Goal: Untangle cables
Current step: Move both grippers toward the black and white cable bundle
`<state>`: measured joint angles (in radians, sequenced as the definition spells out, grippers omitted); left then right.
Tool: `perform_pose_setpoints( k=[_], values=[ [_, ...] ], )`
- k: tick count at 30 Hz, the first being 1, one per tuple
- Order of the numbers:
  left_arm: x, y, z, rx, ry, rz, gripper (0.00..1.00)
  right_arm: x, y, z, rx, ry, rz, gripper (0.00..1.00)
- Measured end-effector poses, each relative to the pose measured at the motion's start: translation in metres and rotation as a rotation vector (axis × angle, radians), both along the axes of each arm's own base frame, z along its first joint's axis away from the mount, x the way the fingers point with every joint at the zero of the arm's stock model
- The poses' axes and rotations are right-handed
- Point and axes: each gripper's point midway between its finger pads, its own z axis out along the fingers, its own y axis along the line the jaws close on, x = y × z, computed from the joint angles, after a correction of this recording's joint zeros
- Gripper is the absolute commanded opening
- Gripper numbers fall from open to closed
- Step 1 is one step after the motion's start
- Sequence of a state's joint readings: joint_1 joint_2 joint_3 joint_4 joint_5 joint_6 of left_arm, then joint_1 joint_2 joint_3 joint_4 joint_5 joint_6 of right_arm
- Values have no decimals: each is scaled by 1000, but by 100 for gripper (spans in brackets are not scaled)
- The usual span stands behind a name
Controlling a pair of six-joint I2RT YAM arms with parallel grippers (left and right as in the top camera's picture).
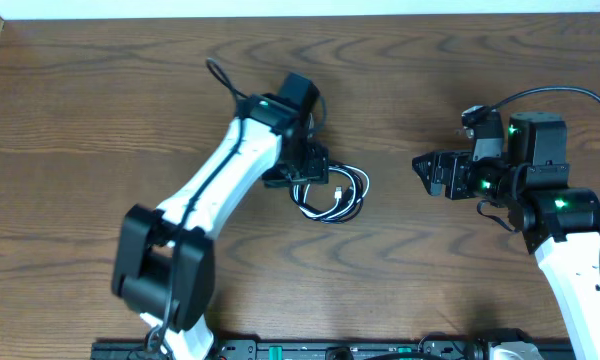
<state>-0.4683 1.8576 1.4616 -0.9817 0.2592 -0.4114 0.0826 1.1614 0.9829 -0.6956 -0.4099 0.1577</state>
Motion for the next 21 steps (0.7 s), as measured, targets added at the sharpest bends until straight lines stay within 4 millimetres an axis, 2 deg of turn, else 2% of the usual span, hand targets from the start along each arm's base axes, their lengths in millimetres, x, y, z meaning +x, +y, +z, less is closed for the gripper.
perform_pose_setpoints(
  k=[1,5,13,17,21],
  values=[
    [0,2,-7,29,11,18,51,-1,-1,-1,1,9,-9,80],
    [1,9,-24,109,34,88,44,-2,-3,-3,1,27,-29,79],
    [7,19,-39,181,24,170,41,-3,-4,-5,1,39,-40,79],
    [5,23,-50,194,22,191,36,-4,-4,-5,1,43,-41,79],
    [2,26,-58,204,25,213,35,-4,-4,-6,-1,45,-41,79]
  ],
)
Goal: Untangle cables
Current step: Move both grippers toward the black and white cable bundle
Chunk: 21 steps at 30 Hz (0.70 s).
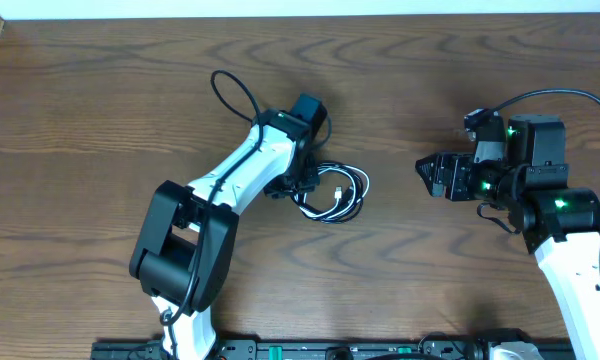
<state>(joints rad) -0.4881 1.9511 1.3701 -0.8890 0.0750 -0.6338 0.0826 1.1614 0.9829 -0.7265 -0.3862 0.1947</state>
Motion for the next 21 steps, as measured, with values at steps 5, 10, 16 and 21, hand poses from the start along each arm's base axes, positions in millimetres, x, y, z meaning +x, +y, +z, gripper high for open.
perform_pose_setpoints(
  k=[5,10,16,21],
  values=[
    [1,0,-5,-4,-8,21,35,-1,-1,-1,-5,6,-3,80],
    [2,-1,-8,-6,-17,26,31,-1,-2,-2,-10,6,-7,81],
    [0,1,-13,-3,-11,37,28,-1,-3,-2,-14,7,-10,81],
    [-2,1,-23,-9,-18,79,8,0,-3,-2,-15,6,-11,82]
  ],
)
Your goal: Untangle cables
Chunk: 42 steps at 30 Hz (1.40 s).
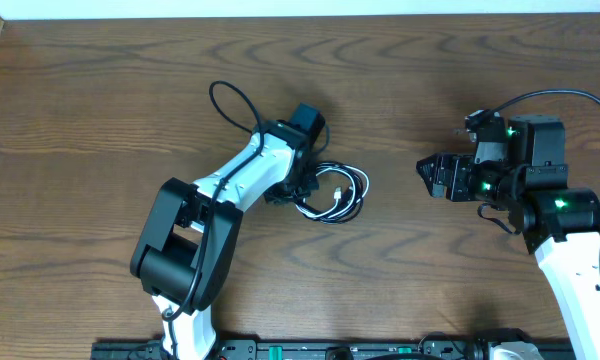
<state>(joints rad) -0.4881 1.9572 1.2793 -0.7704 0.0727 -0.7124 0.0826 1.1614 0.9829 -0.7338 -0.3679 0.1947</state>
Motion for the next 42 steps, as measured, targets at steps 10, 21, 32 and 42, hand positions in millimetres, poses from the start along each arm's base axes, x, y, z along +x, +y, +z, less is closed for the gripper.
perform_pose_setpoints(
  k=[10,21,32,42],
  values=[
    [1,-6,-9,-12,-36,-8,7,1,-4,-1,-18,-3,-15,84],
    [8,-33,-2,-107,-83,-123,7,1,-4,-1,-19,-3,-15,84],
    [31,-64,144,-535,-397,-288,7,16,-3,11,16,-64,-49,79],
    [26,-108,194,-866,-457,-419,8,47,12,17,86,-142,-10,78]
  ],
)
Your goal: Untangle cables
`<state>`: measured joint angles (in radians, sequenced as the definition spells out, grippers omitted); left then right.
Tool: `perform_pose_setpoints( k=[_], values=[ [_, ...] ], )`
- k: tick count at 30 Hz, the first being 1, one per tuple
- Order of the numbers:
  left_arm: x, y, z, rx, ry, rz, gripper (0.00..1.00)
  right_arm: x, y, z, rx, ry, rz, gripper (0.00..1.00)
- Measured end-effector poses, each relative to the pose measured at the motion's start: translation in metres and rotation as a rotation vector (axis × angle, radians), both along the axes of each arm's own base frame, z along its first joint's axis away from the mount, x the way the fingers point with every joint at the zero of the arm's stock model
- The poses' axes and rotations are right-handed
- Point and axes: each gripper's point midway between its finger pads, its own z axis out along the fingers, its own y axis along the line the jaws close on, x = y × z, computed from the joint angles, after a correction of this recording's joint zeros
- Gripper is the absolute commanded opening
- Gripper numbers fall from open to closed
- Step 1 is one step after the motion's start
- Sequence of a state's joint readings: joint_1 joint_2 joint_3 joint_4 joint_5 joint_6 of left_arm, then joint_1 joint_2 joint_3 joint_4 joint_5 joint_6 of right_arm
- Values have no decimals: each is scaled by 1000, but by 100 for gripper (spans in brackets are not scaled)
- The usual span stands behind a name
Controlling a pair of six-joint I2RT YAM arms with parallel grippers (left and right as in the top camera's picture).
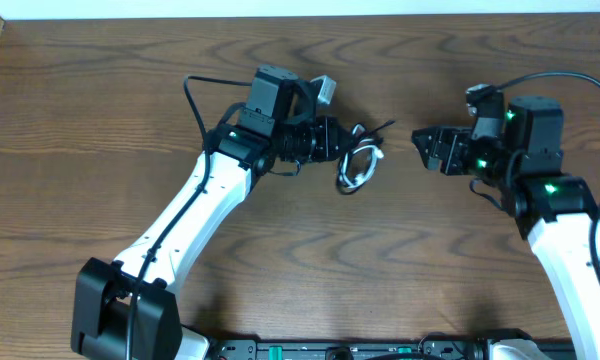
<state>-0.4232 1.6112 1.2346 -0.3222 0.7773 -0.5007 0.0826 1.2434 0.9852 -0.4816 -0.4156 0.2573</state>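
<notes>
A bundle of black and white cables (358, 163) hangs from my left gripper (342, 138), which is shut on its upper end and holds it over the middle of the table. One white loop droops toward the tabletop and a black end sticks out to the right. My right gripper (417, 140) faces the bundle from the right with a gap between them; its jaws stand slightly apart and hold nothing.
A wooden table (100, 120) fills the view. The left arm's own black cable (195, 95) loops behind its wrist. A dark rail (330, 350) runs along the front edge, between the two arm bases.
My left gripper has turned to point right and moved up and to the right, with the cable bundle lifted in it. My right gripper has shifted a little farther from the front edge.
At first my left gripper pointed down onto the left side of the cable pile lying on the table, and it stayed there over the following moments with its arm folding in. Now the bundle hangs from it, closer to my right gripper.
</notes>
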Motion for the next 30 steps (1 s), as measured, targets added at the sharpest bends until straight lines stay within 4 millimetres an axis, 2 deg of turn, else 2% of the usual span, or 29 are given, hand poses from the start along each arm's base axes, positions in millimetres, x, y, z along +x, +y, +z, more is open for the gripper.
perform_pose_setpoints(
  k=[4,9,11,14,18,23,30],
  values=[
    [5,-1,17,-94,13,-4,7,10,14,-16,56,40,58,77],
    [11,7,21,-132,73,41,7,15,28,-28,121,69,126,77],
    [13,9,22,-140,87,55,7,14,32,-30,143,80,145,76],
    [14,8,24,-158,112,71,7,14,41,-36,185,107,180,70],
    [18,5,31,-189,110,78,7,10,60,-50,243,180,215,65],
    [24,3,42,-227,92,90,8,4,79,-65,270,261,229,65],
    [25,2,44,-243,121,109,7,9,96,-64,301,254,229,67]
  ],
)
